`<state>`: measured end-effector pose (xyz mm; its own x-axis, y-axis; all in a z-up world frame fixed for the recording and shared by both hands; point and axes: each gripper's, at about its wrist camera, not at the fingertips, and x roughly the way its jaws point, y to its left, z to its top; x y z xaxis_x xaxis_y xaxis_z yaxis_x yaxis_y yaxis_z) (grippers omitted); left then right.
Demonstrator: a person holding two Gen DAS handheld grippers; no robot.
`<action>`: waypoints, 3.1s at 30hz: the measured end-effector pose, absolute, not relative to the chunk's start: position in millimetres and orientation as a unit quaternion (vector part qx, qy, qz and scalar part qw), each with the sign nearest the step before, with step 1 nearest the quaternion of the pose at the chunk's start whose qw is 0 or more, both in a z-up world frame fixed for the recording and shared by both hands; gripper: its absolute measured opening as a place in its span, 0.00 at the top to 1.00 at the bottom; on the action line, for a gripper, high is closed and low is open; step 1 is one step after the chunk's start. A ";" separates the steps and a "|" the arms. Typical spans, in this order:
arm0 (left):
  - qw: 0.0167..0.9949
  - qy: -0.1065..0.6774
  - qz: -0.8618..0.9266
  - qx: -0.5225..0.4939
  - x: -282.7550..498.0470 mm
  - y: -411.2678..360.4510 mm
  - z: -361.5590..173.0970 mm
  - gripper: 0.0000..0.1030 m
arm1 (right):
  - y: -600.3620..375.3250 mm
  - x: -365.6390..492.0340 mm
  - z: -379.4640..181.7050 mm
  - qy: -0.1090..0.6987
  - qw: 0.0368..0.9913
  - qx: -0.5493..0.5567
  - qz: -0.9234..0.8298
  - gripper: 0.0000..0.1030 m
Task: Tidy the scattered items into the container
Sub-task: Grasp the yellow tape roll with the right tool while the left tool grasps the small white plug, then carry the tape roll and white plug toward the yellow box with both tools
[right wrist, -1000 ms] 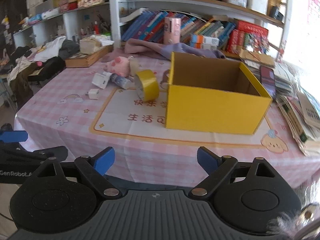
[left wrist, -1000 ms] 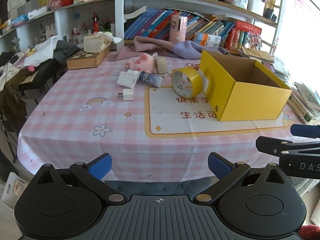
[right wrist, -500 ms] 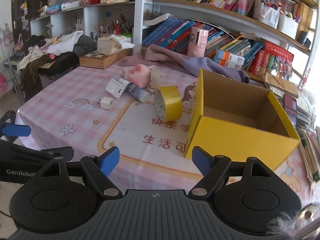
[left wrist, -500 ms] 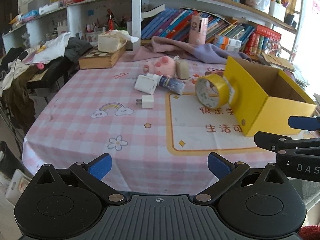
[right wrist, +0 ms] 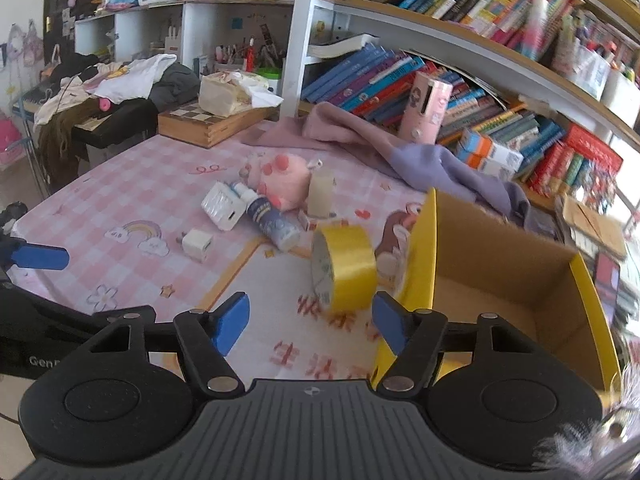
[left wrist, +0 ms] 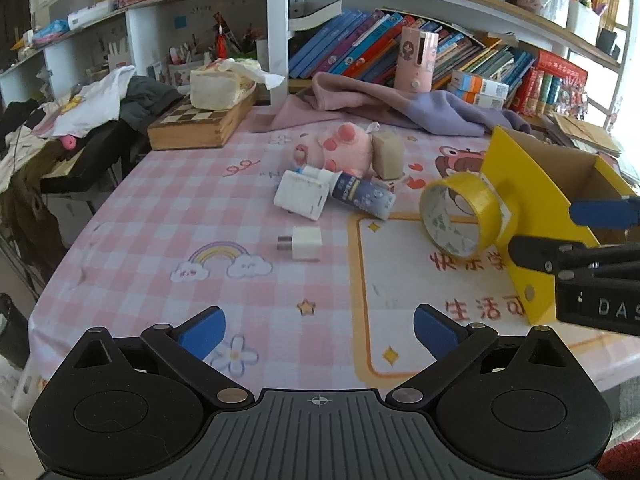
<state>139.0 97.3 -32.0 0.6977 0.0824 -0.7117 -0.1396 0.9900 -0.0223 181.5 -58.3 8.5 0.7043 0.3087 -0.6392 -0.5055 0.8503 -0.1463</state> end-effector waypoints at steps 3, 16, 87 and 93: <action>0.919 0.387 0.065 -0.040 153.7 100.2 -35.4 0.03 | -51.8 200.9 7.1 0.313 0.907 -0.172 0.223 0.36; 0.912 0.403 0.074 -0.030 213.5 105.2 -56.3 0.04 | -29.6 280.0 -14.7 0.351 0.886 -0.197 0.229 0.28; 0.915 0.394 0.086 -0.036 232.2 128.6 -56.4 0.60 | -13.9 308.3 -33.7 0.420 0.850 -0.169 0.271 0.62; 0.917 0.390 0.075 -0.038 225.3 126.9 -47.5 0.60 | -17.9 303.0 -24.5 0.412 0.854 -0.152 0.279 0.62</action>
<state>225.3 126.9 -47.5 0.6848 0.1073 -0.7208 -0.1671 0.9859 -0.0120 303.0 -17.9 -24.5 0.5042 0.3514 -0.7889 -0.6026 0.7975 -0.0299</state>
